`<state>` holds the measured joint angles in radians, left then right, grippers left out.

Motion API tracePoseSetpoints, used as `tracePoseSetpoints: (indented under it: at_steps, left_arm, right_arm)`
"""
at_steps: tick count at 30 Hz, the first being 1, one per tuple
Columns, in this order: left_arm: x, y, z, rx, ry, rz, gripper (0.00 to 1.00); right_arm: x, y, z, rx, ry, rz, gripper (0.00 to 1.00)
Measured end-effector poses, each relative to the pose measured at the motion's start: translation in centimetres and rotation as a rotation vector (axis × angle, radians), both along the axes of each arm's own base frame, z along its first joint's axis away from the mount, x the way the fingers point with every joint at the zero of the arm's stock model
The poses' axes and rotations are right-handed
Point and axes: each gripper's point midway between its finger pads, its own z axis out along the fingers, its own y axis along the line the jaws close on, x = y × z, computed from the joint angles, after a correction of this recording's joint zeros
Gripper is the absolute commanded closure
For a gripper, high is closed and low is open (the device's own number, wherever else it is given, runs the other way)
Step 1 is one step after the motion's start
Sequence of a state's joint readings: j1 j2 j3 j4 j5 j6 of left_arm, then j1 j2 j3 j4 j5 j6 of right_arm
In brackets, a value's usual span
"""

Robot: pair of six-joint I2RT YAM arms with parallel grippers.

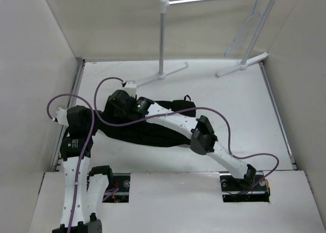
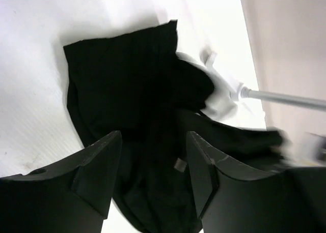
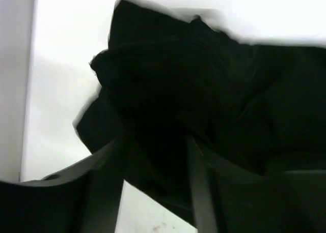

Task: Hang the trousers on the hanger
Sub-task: Fold the trousers at the center of the board.

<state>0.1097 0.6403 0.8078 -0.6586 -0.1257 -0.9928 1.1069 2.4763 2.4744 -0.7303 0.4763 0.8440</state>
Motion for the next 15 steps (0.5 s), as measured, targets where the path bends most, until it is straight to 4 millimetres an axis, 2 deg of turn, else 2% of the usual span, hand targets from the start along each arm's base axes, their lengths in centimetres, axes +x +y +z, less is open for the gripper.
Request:
tracePoseSetpoints:
  at_steps: [1,3,5,7,9,10,13,15]
  left_arm:
    - [0.0,0.3,0.4,0.008,-0.006,0.013,0.48]
    - [0.2,0.8,1.3,0.025,-0.019,0.032,0.48]
    - [0.6,1.2,1.8,0.037,-0.024,0.047,0.48]
    - [1.1,1.3,2.0,0.044,-0.026,0.049,0.48]
    - [2.1,0.9,1.4,0.049,-0.003,0.030,0.48]
    - [2.7,0.4,0.9,0.048,0.014,0.008,0.49]
    - [5.2,-2.5,-1.2,0.055,0.078,-0.103,0.49]
    - [6.7,-5.3,-3.2,0.065,0.129,-0.194,0.49]
  right_arm:
    - [-0.7,0.6,-1.2,-0.016,0.020,0.024,0.37]
    - [-2.5,1.0,-2.4,-0.051,0.057,0.067,0.33]
    - [-3.7,0.8,-2.1,-0.062,0.075,0.095,0.30]
    - [-4.8,-0.8,-1.2,-0.074,0.093,0.115,0.29]
    - [-5.4,-4.2,0.5,-0.069,0.102,0.117,0.33]
    - [-5.4,-6.0,1.6,-0.052,0.100,0.111,0.40]
    - [-4.0,-13.2,5.6,0.037,0.078,0.046,0.77]
    - [-2.1,-17.4,7.9,0.115,0.041,-0.026,0.86]
